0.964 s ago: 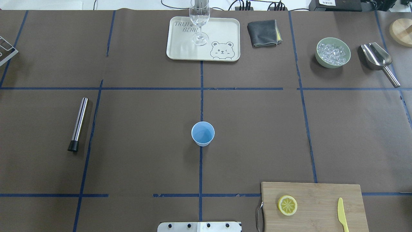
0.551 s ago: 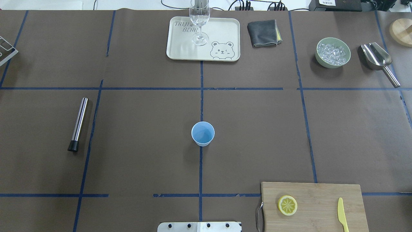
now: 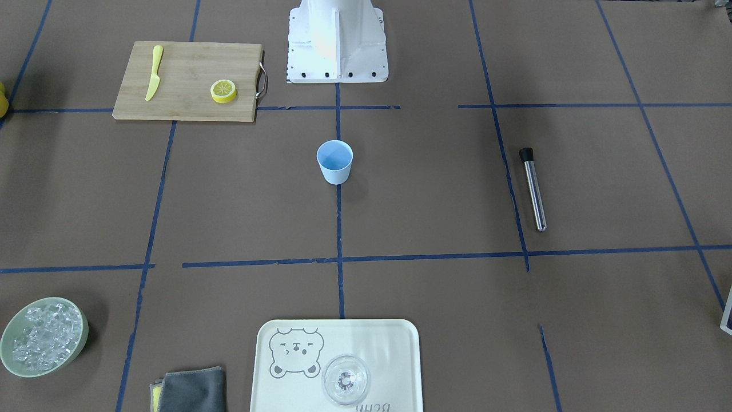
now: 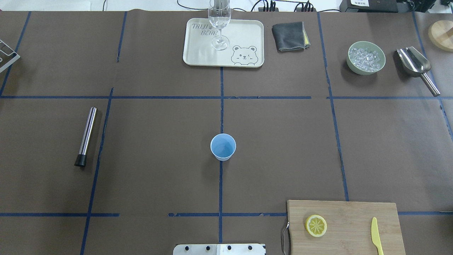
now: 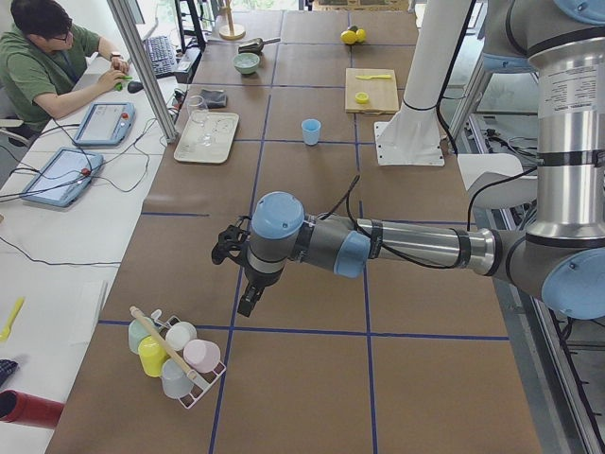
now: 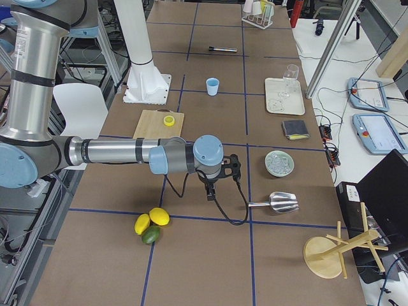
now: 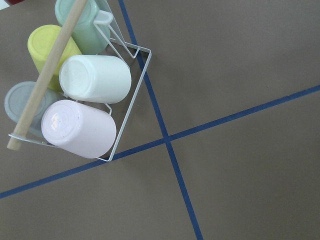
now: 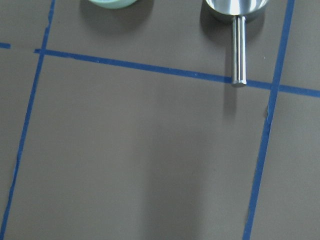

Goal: Squeeze lemon into cup

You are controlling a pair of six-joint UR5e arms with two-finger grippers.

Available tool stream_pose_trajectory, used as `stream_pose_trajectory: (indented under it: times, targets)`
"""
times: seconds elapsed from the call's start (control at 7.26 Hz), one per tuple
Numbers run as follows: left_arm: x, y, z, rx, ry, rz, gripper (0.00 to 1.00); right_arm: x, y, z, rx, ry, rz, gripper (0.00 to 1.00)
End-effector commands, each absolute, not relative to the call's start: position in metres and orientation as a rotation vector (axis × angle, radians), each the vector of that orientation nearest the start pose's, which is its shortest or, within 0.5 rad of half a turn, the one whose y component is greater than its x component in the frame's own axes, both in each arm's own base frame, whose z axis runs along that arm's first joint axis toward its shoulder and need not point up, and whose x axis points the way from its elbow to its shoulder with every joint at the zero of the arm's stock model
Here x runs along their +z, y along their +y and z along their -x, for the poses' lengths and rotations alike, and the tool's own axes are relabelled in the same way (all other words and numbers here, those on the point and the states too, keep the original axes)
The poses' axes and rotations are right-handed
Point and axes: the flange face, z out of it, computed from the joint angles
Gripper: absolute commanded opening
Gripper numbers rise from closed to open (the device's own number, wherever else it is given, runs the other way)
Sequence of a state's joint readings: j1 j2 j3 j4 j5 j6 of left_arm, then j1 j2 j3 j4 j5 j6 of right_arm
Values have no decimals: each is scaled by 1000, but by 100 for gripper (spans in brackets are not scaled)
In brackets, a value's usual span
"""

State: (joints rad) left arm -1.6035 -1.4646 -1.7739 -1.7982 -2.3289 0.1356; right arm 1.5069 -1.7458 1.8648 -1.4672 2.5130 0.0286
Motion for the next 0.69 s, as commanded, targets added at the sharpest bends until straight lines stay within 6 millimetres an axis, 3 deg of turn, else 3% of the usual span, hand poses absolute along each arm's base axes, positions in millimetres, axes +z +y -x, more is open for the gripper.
stream_pose_trajectory:
  times: [0.0,0.28,0.41,0.55]
  targets:
    - [581,-460,80,226,724,-380,100,545,-438,-28,35,-909,-165,100]
    - [577,-460,80,229,724,-387,100,522,-433,-24,-58,-920,-353,100]
    - [577,-460,79,230,724,-387,100,516,-434,-12,-77,-929,-355,100]
    - [576,-461,80,232,724,-391,100,490,-433,7,-136,-926,-389,100]
